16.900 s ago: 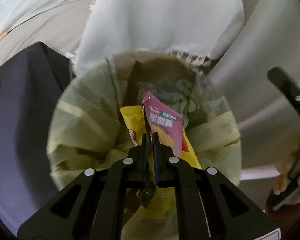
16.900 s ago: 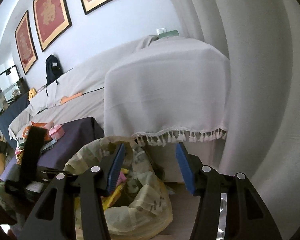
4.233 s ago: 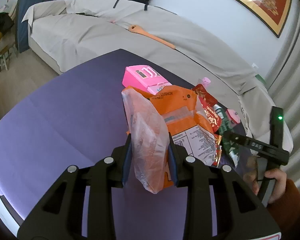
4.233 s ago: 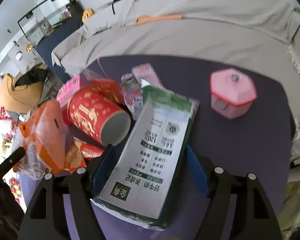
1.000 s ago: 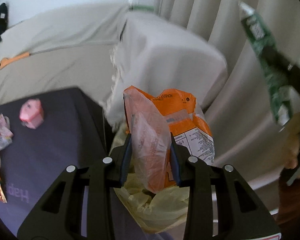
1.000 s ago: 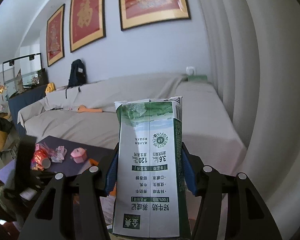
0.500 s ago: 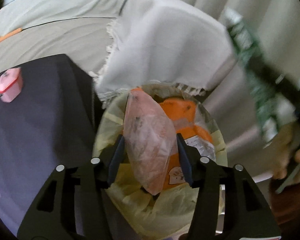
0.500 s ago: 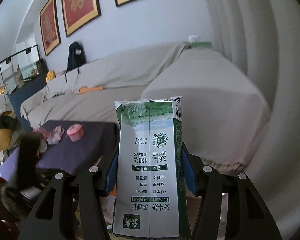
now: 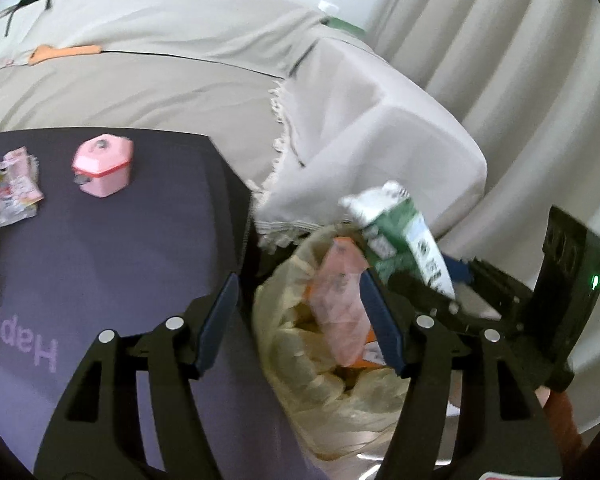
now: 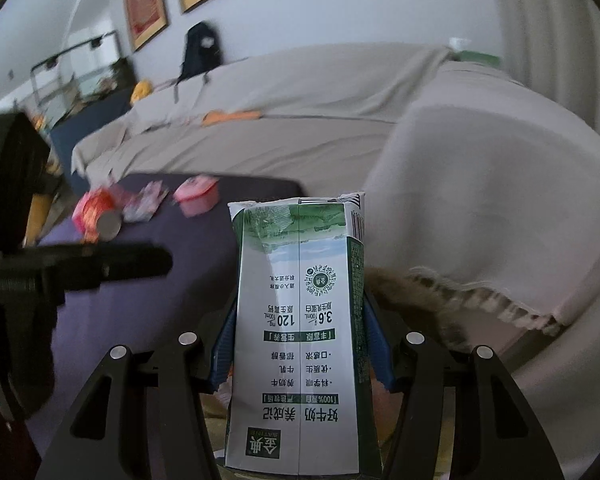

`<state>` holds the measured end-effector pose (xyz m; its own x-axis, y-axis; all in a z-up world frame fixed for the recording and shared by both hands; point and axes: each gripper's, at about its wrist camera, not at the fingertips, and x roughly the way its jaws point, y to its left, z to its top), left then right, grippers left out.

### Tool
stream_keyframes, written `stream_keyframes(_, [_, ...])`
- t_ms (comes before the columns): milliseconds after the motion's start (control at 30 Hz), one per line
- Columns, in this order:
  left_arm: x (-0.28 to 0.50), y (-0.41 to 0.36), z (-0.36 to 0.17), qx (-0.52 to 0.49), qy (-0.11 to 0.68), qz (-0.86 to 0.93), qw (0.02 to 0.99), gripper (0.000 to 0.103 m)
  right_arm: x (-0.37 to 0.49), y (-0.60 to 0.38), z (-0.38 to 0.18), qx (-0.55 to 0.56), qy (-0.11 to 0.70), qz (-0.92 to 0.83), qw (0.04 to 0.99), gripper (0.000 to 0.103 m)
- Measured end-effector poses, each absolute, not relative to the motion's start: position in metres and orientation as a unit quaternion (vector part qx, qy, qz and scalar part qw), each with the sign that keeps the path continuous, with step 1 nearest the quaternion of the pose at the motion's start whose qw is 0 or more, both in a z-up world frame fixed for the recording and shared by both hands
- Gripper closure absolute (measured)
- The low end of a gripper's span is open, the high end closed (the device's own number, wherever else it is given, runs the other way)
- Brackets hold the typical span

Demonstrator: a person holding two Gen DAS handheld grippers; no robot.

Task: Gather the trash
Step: 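Lower the milk carton into the bin and open the right tool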

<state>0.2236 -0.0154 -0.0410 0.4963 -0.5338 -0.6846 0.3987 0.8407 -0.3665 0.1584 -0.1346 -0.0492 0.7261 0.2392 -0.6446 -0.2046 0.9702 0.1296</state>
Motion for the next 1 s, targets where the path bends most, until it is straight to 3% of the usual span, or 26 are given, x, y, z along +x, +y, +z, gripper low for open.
stream_keyframes(267, [0.223,0.021,-0.047,-0.099,0.426,-0.245,0.865,0.043,0.175,-0.136,-0.113,0.012,0.449,0.085,0.889,0.051])
stream_keyframes(467, [0.220,0.030,-0.050,-0.103,0.422,-0.236,0.869,0.043,0.183,-0.145,-0.130,0.025,0.486,0.046,0.872,0.051])
stream_keyframes(700, [0.208,0.052,-0.044,-0.095,0.400,-0.228,0.882,0.043,0.172,-0.140,-0.120,0.036,0.476,0.049,0.877,0.049])
stream_keyframes(767, [0.205,0.062,-0.043,-0.099,0.395,-0.223,0.886,0.043,0.167,-0.140,-0.116,0.036,0.475,0.045,0.878,0.035])
stream_keyframes(1000, [0.198,0.118,-0.039,-0.121,0.379,-0.181,0.899,0.043,0.146,-0.144,-0.082,0.050,0.439,0.037,0.896,0.034])
